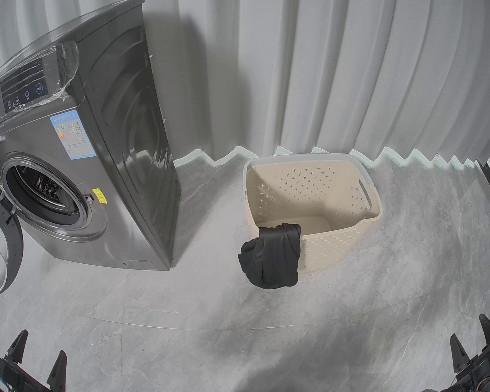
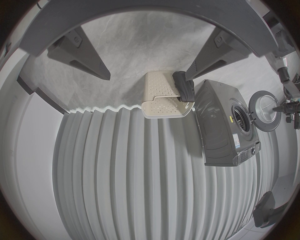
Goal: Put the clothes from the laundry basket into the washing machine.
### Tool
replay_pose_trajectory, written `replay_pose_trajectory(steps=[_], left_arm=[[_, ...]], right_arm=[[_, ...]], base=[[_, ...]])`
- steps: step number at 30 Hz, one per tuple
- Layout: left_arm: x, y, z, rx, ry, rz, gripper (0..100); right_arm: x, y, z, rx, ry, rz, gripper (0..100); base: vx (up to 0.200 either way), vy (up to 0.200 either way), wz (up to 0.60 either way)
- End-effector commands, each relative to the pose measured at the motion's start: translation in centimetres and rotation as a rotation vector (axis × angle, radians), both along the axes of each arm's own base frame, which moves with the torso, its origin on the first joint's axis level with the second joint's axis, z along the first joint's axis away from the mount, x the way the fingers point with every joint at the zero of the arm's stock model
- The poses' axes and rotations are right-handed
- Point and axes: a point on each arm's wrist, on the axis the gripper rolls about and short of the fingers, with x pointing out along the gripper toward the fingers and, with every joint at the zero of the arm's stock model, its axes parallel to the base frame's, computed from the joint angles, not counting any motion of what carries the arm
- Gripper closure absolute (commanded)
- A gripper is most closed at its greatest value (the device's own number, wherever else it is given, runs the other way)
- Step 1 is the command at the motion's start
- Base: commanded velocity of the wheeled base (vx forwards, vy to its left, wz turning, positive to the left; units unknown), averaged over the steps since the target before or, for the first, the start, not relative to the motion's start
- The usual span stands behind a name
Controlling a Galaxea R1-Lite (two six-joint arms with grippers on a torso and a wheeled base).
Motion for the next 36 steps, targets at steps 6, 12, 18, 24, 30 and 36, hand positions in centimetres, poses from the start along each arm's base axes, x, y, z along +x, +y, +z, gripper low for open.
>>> replay_pose_trajectory(steps=[6,12,18,24,30,36], left_arm=[[0.0,0.0,-0.49,0.003,0.001,-0.001,0],[0.0,0.0,-0.47,0.009,-0.001,0.0,0],[0.0,0.0,-0.49,0.009,0.001,0.0,0],[0.0,0.0,-0.49,0.003,0.001,-0.001,0],[0.0,0.0,-0.49,0.004,0.001,-0.001,0],[0.0,0.0,-0.49,0.009,0.001,0.0,0]], right_arm=[[-0.03,0.0,-0.4,0.0,-0.003,0.001,0],[-0.03,0.0,-0.4,0.0,-0.003,0.001,0],[-0.03,0.0,-0.4,0.0,-0.003,0.001,0],[-0.03,-0.01,-0.4,0.003,-0.003,-0.008,0],[-0.03,-0.01,-0.4,0.003,-0.003,-0.01,0],[-0.03,0.0,-0.38,0.003,-0.005,-0.004,0]], base=[[0.0,0.0,0.0],[0.0,0.0,0.0],[0.1,0.0,0.0],[0.1,0.0,0.0],[0.0,0.0,0.0],[0.0,0.0,0.0]])
